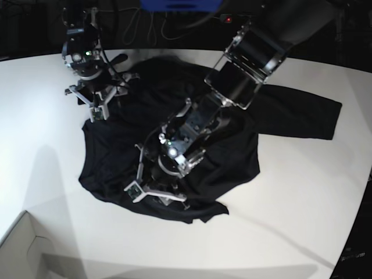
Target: Layout the t-shirt on the table in an organized manner, then fold the t-shirt properly
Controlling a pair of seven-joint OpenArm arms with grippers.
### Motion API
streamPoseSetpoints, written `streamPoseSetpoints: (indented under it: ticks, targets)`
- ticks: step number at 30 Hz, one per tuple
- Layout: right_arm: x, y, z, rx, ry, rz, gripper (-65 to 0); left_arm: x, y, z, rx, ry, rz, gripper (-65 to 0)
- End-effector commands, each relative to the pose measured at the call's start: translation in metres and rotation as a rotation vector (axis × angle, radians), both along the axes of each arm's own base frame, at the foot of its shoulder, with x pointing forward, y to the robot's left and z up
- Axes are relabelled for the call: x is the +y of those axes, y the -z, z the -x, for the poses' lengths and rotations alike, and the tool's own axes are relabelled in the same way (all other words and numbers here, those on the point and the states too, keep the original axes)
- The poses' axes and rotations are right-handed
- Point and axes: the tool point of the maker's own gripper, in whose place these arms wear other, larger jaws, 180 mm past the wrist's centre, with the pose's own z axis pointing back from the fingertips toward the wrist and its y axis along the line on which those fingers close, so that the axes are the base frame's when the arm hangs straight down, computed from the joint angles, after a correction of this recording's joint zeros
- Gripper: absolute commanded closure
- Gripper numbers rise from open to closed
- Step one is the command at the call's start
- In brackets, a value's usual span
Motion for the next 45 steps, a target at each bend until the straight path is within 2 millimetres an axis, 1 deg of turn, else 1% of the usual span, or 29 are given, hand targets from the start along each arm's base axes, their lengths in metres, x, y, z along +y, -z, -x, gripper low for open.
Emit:
streamPoseSetpoints:
  ticks: [1, 3, 4, 5, 6, 7, 9, 11, 12, 15, 17, 21, 24, 26, 29, 30, 31, 32, 33, 34, 36, 37, 39, 40, 42, 43, 45]
  targets:
    - [0.000, -0.010, -0.007, -0.042, -0.003, -0.001, -34.7, -0.008, -0.044, -0.011, -0.099, -0.001, 0.081, -33.4]
    - [0.001, -0.010, -0.008, -0.044, -0.003, -0.003, -34.7, 0.013, -0.063, -0.013, -0.134, -0.062, 0.144, -33.4]
    - [0.000, -0.010, -0.008, -0.044, -0.004, -0.002, -34.7, 0.028, -0.071, -0.017, -0.144, -0.110, 0.178, -33.4]
    - [0.000, -0.010, -0.008, -0.044, -0.004, -0.002, -34.7, 0.046, -0.071, -0.021, -0.138, -0.171, 0.209, -33.4]
    - [0.001, -0.011, -0.008, -0.045, -0.003, -0.003, -34.7, 0.068, -0.068, -0.025, -0.126, -0.240, 0.233, -33.4]
    - [0.001, -0.011, -0.009, -0.045, -0.005, -0.004, -34.7, 0.096, -0.063, -0.030, -0.109, -0.324, 0.260, -33.4]
    - [0.001, -0.011, -0.009, -0.045, -0.005, -0.004, -34.7, 0.137, -0.049, -0.038, -0.064, -0.460, 0.313, -33.4]
    - [0.002, -0.010, -0.009, -0.045, -0.006, -0.004, -34.7, 0.176, -0.023, -0.038, 0.012, -0.586, 0.370, -33.5]
    - [0.002, -0.010, -0.010, -0.045, -0.007, -0.005, -34.7, 0.192, -0.011, -0.036, 0.050, -0.644, 0.409, -33.6]
    - [0.002, -0.010, -0.010, -0.046, -0.007, -0.005, -34.7, 0.220, 0.011, -0.031, 0.121, -0.743, 0.507, -33.6]
    - [0.002, -0.011, -0.011, -0.048, -0.007, -0.005, -34.7, 0.227, 0.023, -0.028, 0.154, -0.759, 0.522, -33.6]
    - [0.002, -0.010, -0.010, -0.046, -0.008, -0.004, -34.7, 0.234, 0.044, -0.021, 0.215, -0.774, 0.540, -33.6]
    - [0.001, -0.010, -0.009, -0.045, -0.006, -0.003, -34.7, 0.241, 0.056, -0.017, 0.245, -0.788, 0.539, -33.6]
    - [0.001, -0.010, -0.009, -0.045, -0.006, -0.003, -34.7, 0.243, 0.061, -0.015, 0.258, -0.791, 0.535, -33.6]
    - [0.000, -0.010, -0.009, -0.045, -0.004, -0.002, -34.7, 0.240, 0.070, -0.012, 0.288, -0.786, 0.522, -33.2]
    - [0.000, -0.010, -0.009, -0.045, -0.004, -0.002, -34.7, 0.239, 0.074, -0.010, 0.299, -0.787, 0.517, -31.6]
    - [0.000, -0.010, -0.009, -0.045, -0.004, -0.002, -34.7, 0.238, 0.078, -0.009, 0.310, -0.789, 0.515, -27.0]
    - [0.000, -0.010, -0.009, -0.045, -0.004, -0.002, -34.7, 0.238, 0.079, -0.008, 0.314, -0.790, 0.517, -20.6]
    - [0.000, -0.011, -0.010, -0.047, -0.004, -0.002, -34.7, 0.239, 0.078, -0.008, 0.311, -0.793, 0.521, -11.0]
    - [0.000, -0.011, -0.010, -0.047, -0.004, -0.002, -34.7, 0.241, 0.076, -0.009, 0.304, -0.799, 0.525, -0.3]
    - [0.000, -0.011, -0.010, -0.047, -0.004, -0.002, -34.7, 0.248, 0.066, -0.011, 0.269, -0.807, 0.534, -0.3]
    - [0.000, -0.011, -0.010, -0.047, -0.004, -0.002, -34.7, 0.263, 0.061, -0.007, 0.242, -0.832, 0.538, -2.8]
    - [0.000, -0.011, -0.010, -0.047, -0.004, -0.002, -34.7, 0.286, 0.035, -0.004, 0.150, -0.868, 0.563, 0.0]
    - [0.000, -0.011, -0.010, -0.047, -0.004, -0.002, -34.7, 0.296, 0.025, 0.000, 0.114, -0.884, 0.570, 0.0]
    - [0.002, -0.010, -0.010, -0.047, -0.008, -0.004, -34.7, 0.317, 0.005, 0.009, 0.060, -0.919, 0.572, -0.2]
    - [0.002, -0.010, -0.010, -0.047, -0.008, -0.004, -34.7, 0.329, -0.007, 0.014, 0.031, -0.940, 0.572, -0.1]
    - [0.002, -0.010, -0.010, -0.046, -0.009, -0.004, -34.7, 0.356, -0.025, 0.028, -0.027, -0.997, 0.574, -0.1]
